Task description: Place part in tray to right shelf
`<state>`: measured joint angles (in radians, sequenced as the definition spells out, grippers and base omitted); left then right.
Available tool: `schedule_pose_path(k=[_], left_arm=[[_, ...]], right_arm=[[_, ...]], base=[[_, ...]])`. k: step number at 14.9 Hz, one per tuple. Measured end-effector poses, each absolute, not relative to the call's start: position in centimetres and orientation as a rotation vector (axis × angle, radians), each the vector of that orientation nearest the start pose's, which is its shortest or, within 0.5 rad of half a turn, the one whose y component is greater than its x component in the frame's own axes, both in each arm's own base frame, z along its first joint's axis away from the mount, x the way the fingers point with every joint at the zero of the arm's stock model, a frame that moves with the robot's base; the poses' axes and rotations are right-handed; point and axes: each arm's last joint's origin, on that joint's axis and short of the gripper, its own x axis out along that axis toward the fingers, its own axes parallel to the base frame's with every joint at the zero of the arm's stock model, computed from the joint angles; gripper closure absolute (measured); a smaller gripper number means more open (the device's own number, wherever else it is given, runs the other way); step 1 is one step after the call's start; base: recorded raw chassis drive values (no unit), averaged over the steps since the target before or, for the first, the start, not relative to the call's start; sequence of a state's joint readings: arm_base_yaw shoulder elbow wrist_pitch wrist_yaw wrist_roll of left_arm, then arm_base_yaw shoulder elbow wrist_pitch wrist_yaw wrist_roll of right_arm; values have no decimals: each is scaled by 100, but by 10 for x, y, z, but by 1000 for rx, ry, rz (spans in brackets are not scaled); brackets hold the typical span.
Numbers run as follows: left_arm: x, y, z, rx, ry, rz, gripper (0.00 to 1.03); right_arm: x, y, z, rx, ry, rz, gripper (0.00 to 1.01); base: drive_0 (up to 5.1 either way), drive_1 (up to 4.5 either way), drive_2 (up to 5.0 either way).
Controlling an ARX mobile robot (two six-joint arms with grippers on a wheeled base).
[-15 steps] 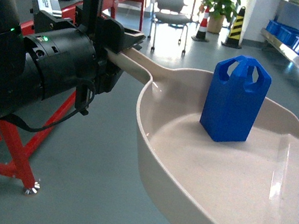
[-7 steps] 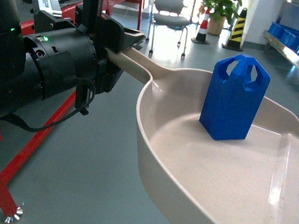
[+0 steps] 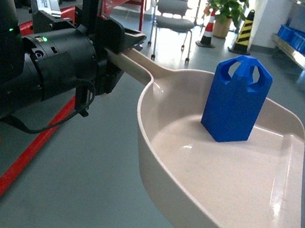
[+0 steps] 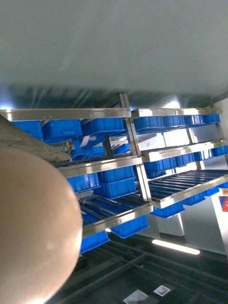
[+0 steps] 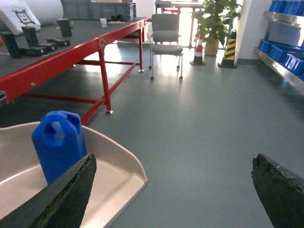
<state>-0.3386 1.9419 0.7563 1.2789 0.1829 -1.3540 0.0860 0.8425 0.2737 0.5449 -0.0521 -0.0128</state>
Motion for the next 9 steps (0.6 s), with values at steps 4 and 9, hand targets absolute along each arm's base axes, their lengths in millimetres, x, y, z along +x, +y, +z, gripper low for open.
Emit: schedule_pose_path(k=[4,9], left_arm=[[337,-124,154,-1328,272,-502,91],[337,-124,154,-1328,274,-503,91]], right_arm=[[179,17,217,-13,21,138,3],[179,17,217,-13,18,138,3]], base=[[0,431,-430],[4,435,-426]])
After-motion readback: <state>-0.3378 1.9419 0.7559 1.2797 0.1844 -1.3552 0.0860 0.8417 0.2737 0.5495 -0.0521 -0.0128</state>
